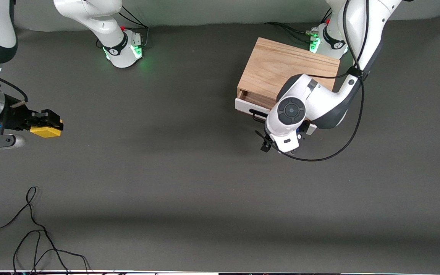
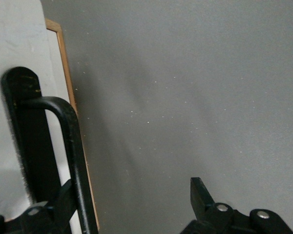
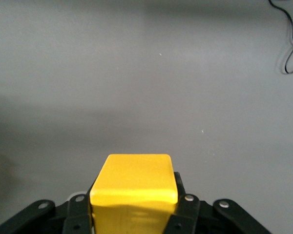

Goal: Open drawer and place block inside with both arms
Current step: 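Pull the drawer open with the left gripper while the right gripper lifts the cube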

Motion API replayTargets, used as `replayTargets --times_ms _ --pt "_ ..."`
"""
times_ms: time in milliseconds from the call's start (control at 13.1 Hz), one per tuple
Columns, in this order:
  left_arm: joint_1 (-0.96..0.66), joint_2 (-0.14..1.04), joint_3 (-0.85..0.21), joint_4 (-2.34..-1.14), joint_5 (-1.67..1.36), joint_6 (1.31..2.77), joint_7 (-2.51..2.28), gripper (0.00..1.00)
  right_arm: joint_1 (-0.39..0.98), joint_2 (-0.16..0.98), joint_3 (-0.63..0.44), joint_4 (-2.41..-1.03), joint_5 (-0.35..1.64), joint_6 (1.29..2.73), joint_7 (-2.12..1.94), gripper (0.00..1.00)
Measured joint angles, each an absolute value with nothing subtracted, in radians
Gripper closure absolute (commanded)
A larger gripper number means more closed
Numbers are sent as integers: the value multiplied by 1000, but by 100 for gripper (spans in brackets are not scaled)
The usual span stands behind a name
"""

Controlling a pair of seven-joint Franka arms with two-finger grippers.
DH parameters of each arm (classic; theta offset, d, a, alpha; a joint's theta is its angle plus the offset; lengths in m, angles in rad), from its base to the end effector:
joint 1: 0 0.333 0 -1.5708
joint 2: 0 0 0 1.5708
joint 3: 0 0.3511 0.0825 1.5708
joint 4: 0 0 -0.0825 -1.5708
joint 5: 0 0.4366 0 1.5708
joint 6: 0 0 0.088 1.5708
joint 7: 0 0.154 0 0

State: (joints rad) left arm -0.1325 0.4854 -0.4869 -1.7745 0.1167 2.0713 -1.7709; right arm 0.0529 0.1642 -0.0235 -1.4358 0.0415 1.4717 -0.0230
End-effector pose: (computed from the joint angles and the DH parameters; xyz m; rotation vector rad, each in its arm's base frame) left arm 0.5765 -0.3769 0.2570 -2.5887 -1.6271 0.2498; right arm 0.6447 0.0268 0.5718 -3.0969 -0.0835 0.1991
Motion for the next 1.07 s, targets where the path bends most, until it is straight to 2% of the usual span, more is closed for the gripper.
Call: replayTargets --times_ms 689,1072 --pt "-156 589 -488 -1621 195 2080 -1810 0 56 173 -34 -1437 42 1457 -26 100" --pt "-161 623 -484 -1552 197 2140 -1815 0 60 173 -26 -1437 43 1455 -26 100"
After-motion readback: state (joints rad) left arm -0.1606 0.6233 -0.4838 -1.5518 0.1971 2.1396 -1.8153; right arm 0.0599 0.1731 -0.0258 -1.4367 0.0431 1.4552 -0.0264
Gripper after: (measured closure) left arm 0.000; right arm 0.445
